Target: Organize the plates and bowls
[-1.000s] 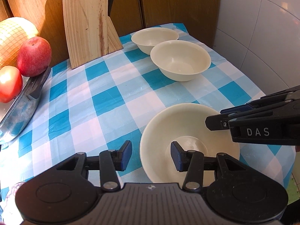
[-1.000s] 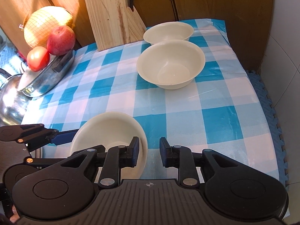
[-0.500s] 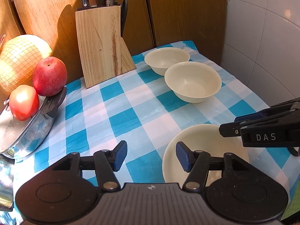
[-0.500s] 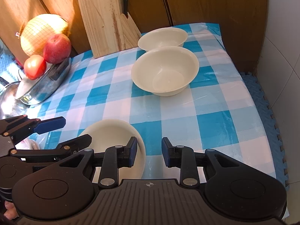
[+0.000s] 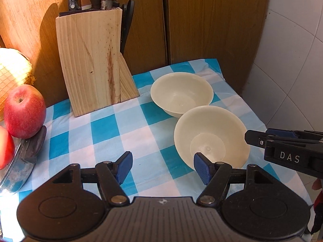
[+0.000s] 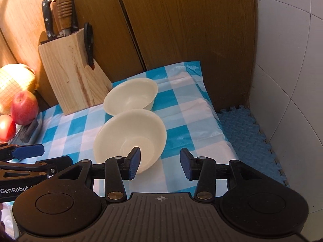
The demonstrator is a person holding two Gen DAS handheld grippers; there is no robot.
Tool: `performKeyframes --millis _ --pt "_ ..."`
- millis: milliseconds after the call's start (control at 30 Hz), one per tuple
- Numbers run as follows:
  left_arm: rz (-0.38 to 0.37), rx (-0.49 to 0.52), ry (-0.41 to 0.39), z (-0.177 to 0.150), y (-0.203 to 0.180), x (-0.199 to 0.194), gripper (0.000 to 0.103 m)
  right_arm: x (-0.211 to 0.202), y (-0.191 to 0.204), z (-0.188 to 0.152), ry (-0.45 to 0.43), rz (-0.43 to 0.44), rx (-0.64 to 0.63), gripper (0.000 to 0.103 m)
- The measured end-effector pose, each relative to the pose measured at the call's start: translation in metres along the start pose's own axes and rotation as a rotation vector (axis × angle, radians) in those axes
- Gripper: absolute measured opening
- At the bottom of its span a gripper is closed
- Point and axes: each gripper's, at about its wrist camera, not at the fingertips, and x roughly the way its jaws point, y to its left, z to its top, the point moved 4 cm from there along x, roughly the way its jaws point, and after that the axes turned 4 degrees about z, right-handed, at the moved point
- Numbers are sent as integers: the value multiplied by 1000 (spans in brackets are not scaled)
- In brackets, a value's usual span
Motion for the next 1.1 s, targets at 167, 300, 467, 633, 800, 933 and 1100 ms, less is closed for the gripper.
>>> performKeyframes --millis 167,300,467,633,800,933,1100 --pt "-28 -43 48 8 -10 29 61 23 -8 6 35 25 30 51" --pt "-39 -66 81 8 -13 44 47 39 -10 4 67 28 30 42" --pt "-59 -73 129 5 -16 56 23 47 -12 0 105 67 37 23" --pt "-77 -62 131 2 -18 49 13 44 -8 0 113 113 50 14" --pt "-77 -38 107 2 -17 33 13 33 -5 -1 106 119 42 14" --pt "-79 -35 90 2 -12 15 13 18 3 0 90 112 20 14" --pt "-77 -28 67 -6 -3 -13 13 -6 17 -2 67 113 -5 14"
